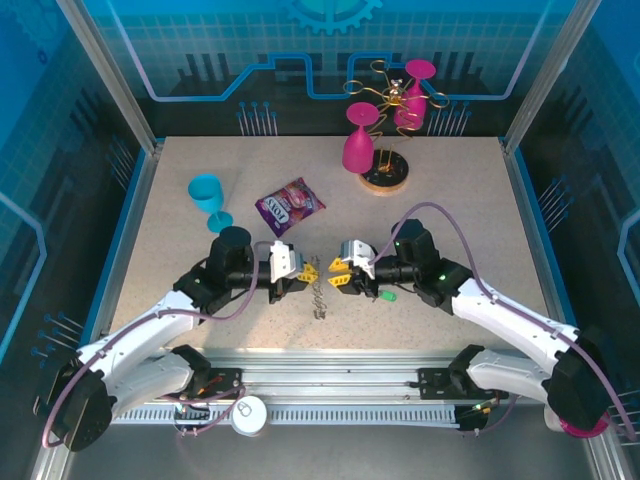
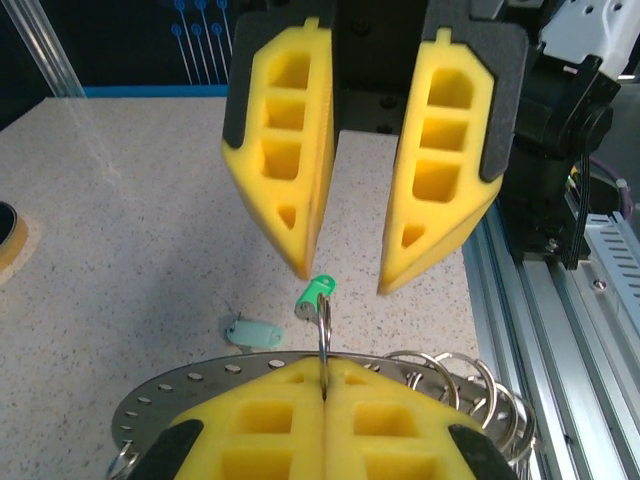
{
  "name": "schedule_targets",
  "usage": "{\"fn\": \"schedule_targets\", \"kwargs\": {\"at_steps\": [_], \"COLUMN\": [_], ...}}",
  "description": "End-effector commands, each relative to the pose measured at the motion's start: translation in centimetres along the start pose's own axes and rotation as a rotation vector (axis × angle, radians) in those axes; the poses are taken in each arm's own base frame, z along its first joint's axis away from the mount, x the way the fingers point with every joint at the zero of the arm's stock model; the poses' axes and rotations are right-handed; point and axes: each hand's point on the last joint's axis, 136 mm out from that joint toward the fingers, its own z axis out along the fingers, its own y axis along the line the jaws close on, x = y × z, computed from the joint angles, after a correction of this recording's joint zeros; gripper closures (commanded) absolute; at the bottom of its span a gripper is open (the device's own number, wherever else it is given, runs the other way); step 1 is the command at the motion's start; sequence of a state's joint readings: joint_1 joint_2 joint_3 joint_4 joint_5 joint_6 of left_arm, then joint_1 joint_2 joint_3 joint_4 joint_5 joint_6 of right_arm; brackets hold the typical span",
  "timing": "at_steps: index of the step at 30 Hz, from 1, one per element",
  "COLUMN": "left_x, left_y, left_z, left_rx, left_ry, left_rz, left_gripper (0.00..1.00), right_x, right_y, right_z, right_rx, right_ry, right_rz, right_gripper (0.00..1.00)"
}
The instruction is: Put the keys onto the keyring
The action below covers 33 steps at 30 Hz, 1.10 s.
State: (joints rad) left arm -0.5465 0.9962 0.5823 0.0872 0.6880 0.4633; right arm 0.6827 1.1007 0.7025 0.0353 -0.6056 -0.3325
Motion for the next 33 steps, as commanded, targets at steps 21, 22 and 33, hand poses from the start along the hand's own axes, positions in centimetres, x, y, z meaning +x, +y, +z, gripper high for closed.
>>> {"fn": "schedule_targets", "kwargs": {"at_steps": [21,22,33], "left_x": [-1.7,-1.7,-1.4], "left_y": [-1.1,-1.1,-1.4], "left_z": [-0.1,-0.1,0.2], "left_rx": [0.052,0.052,0.081], "left_ry": [-0.073,-0.072,-0.035], "left_rz": [0.040,0.039,0.037], "left_gripper": [0.85,0.83,0.85], "right_x": [-1.8,-1.6,-1.5], "right_y": [0.8,0.9,1.5], "right_z": [1.2,1.1,1.4], "right_rx": [-0.059,-0.064,-0.102], "right_ry": [-0.041,-0.029,0.055], "right_rz": [-0.054,-0.056,-0.072], "right_gripper": [1.00,1.00,1.00]}}
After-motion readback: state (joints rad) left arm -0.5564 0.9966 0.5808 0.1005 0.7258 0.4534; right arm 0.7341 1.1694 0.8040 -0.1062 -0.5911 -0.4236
